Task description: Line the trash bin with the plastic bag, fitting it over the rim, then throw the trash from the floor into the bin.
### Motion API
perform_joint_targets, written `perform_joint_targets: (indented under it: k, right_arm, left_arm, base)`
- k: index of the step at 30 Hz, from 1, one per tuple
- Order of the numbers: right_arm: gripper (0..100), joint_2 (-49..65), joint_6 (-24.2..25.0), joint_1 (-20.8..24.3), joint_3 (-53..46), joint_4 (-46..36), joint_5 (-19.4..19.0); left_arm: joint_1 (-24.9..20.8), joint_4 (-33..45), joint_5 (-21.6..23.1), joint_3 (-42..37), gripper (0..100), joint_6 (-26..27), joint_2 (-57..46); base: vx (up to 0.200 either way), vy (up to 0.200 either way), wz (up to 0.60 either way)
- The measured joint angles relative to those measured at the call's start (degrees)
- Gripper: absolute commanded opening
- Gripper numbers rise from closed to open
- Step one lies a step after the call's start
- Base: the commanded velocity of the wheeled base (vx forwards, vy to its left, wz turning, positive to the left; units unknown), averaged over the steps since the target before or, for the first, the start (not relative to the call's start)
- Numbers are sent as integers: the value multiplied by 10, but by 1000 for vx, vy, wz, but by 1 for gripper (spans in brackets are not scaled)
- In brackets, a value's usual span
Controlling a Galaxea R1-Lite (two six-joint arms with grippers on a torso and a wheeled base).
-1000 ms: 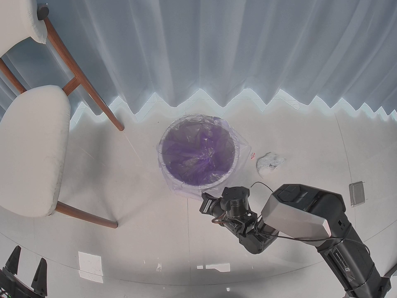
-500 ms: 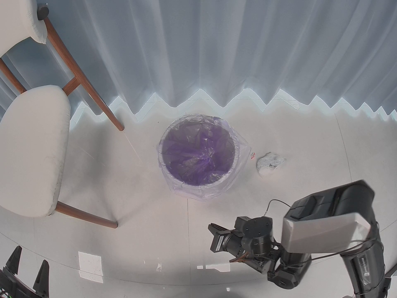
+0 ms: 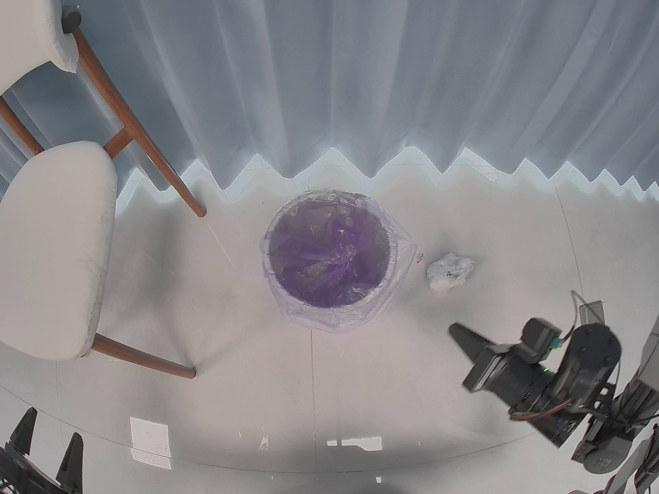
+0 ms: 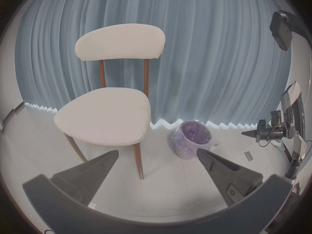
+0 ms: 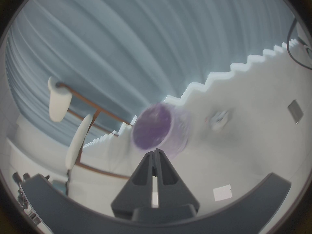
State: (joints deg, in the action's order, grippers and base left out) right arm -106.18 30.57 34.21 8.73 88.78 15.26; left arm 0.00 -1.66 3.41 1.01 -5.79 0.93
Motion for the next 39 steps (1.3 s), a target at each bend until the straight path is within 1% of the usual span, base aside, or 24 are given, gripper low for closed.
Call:
perform_joint_targets:
  k: [3,5,7,11,14,17,21,24,25,39]
  right_arm:
    - [0,40,-14,-67,-20,1,-8]
    - [0,58,-30,-121,-26,1,-29]
    - [0,71,-49,-173,-29,1,-62]
    - [0,87,-94,-275,-17,-5,-145]
    - [0,93,-118,-336,16,-55,-184]
    - [0,94,-131,-370,61,-133,-201]
    - [0,89,-140,-389,124,-228,-212]
    - [0,69,-144,-394,159,-263,-216]
    - [100,60,-145,-395,166,-266,-216]
    - [100,-123,-142,-395,273,-260,-220]
  left_arm:
    - [0,-1,-3,0,100,-11,0]
    - [0,-1,-5,0,100,-18,0]
    - [0,-1,-6,0,100,-23,0]
    - [0,-2,-7,0,100,-28,0]
    - [0,-2,-10,0,100,-32,0]
    - [0,-2,-14,0,100,-34,0]
    - [0,-3,-17,0,100,-38,0]
    - [0,-3,-19,0,100,-40,0]
    - [0,-3,-19,0,100,-41,0]
    - [0,-3,-20,0,100,-39,0]
  base:
    - [0,0,0]
    - [0,0,0]
    - [0,0,0]
    - [0,0,0]
    - [0,0,0]
    - [0,0,0]
    - [0,0,0]
    - [0,0,0]
    - [0,0,0]
    - [0,0,0]
